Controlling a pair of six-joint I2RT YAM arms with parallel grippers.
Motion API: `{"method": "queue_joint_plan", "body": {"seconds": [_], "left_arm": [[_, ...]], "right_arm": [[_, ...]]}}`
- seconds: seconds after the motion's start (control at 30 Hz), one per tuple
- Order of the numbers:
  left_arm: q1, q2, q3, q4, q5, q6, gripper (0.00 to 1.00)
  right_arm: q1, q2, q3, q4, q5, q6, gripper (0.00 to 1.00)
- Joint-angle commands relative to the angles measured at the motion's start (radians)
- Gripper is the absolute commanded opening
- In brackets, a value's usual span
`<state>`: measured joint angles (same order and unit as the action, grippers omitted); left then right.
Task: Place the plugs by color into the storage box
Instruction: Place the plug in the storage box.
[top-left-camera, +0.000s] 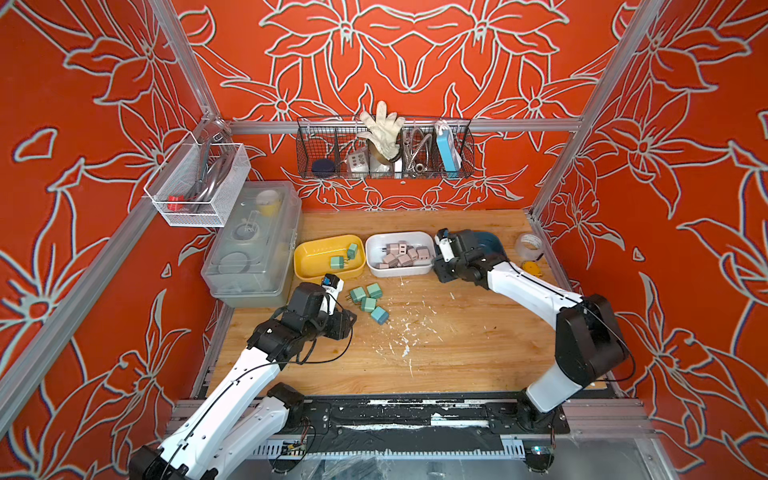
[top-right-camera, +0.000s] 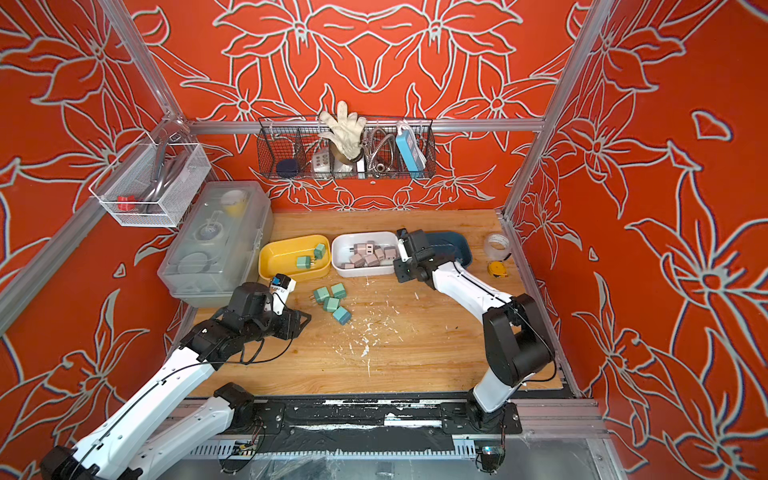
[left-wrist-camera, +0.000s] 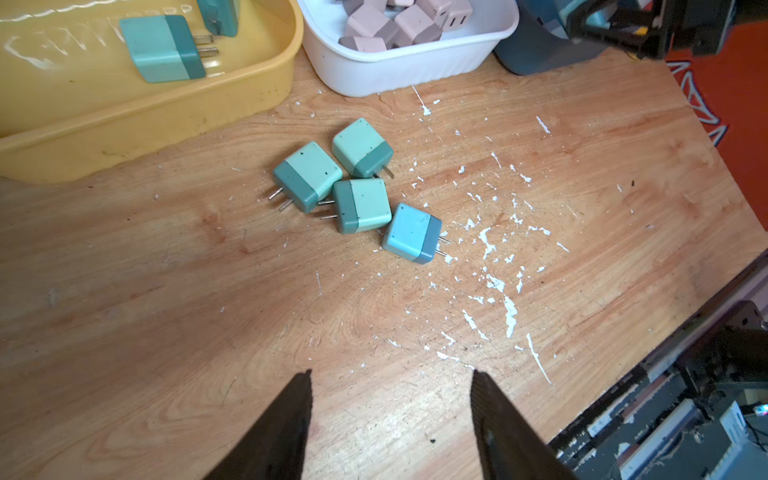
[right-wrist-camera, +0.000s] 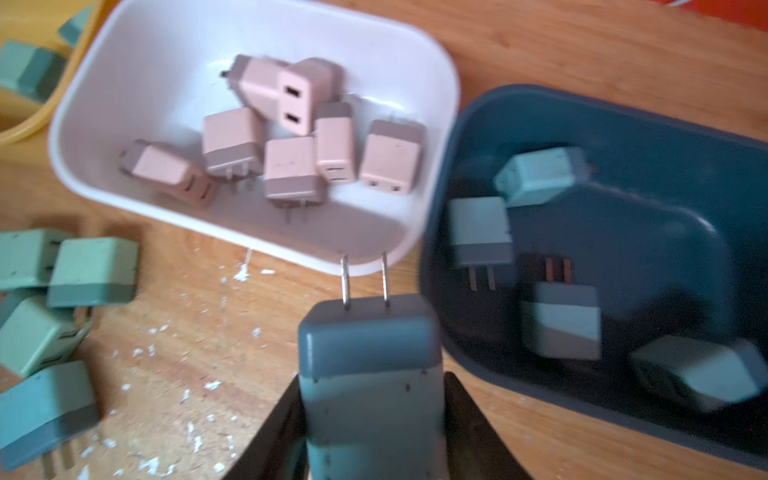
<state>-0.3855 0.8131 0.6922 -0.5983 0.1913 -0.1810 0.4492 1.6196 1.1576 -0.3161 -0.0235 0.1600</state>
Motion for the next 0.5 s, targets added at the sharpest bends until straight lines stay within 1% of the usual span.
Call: {"method": "queue_joint_plan", "body": {"seconds": [0.0, 0.13, 0.33, 0.47], "left_arm": [[-0.004, 0.020, 0.006, 0.003, 0.078, -0.014, 0.61], [-0.007, 0.057, 0.030, 0.030, 0.169, -0.043, 0.59], [-0.031, 0.159, 0.156, 0.063, 0.198, -0.015, 0.59], [-0.055, 0.286, 0.262, 0.077, 0.222, 0.016, 0.59]], "right_arm": [[-0.060, -0.024, 0.013, -0.029, 0.010, 0.021, 0.36], [-0.137, 0.017, 0.060, -0.045, 0.008, 0.021, 0.37], [-0.234, 0.136, 0.162, -0.063, -0.018, 0.033, 0.36], [-0.281, 0.223, 0.245, -0.081, -0.018, 0.024, 0.36]]}}
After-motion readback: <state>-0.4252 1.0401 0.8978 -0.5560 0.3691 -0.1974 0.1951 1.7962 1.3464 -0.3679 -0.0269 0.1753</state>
